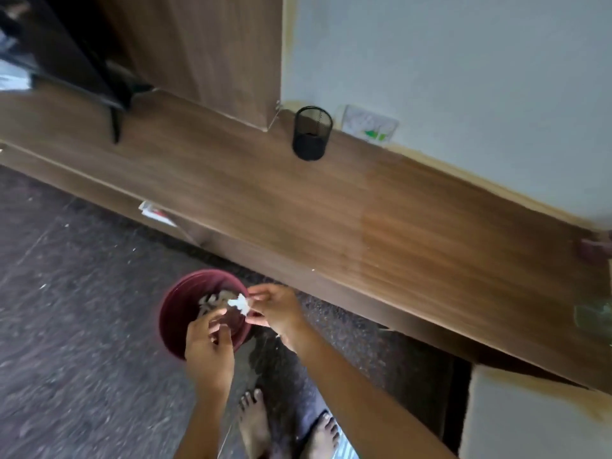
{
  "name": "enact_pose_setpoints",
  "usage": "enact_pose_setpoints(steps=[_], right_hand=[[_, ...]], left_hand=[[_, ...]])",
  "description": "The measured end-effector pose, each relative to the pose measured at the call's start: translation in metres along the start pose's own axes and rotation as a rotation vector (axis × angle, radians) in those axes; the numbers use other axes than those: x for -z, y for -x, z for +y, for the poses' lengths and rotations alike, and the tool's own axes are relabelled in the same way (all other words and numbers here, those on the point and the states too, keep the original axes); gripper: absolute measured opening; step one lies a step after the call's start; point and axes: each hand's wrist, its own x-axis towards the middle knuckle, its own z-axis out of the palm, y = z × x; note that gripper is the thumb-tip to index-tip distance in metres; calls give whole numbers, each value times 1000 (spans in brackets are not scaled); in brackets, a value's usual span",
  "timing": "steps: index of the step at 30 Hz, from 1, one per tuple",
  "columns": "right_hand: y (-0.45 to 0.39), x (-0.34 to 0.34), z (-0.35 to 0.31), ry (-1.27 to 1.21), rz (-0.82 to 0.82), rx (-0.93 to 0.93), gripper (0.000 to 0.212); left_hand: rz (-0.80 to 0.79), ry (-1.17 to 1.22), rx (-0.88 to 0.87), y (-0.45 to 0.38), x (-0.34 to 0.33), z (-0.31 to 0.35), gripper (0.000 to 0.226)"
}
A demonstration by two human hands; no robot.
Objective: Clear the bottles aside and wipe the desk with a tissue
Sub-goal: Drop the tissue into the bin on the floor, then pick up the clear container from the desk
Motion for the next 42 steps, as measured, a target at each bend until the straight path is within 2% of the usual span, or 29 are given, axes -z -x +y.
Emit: enact_pose_setpoints(steps=[2, 4, 7, 10, 19, 26, 30, 36, 39, 42], right_hand=[[-18, -19, 4, 148, 19, -14, 30], [-29, -21, 7, 262, 105, -15, 35], [-21, -8, 8, 333, 184, -53, 34], [1, 8, 8, 333, 170, -90, 30], [71, 83, -20, -183, 243, -148, 14], [121, 207, -24, -442, 455, -65, 11], [143, 291, -21, -332, 702, -14, 19], [166, 409, -11, 116, 1098, -20, 28], [177, 441, -18, 239, 1180, 31, 33], [181, 467, -25, 326, 1189, 81, 32]], left_hand=[[22, 21, 50, -7, 16, -10, 26], [28, 59, 79, -12, 29, -14, 27], [-5, 32, 67, -17, 45, -13, 30], [-64, 0, 68, -18, 51, 2, 29], [-304, 10, -74, 11, 3, 72, 29], [-468, -21, -187, 56, -74, 125, 28], [-552, -52, -267, 83, -120, 156, 27], [-677, -79, -372, 117, -174, 190, 28], [-692, -99, -404, 128, -192, 198, 30], [-726, -134, -430, 142, -211, 204, 30]])
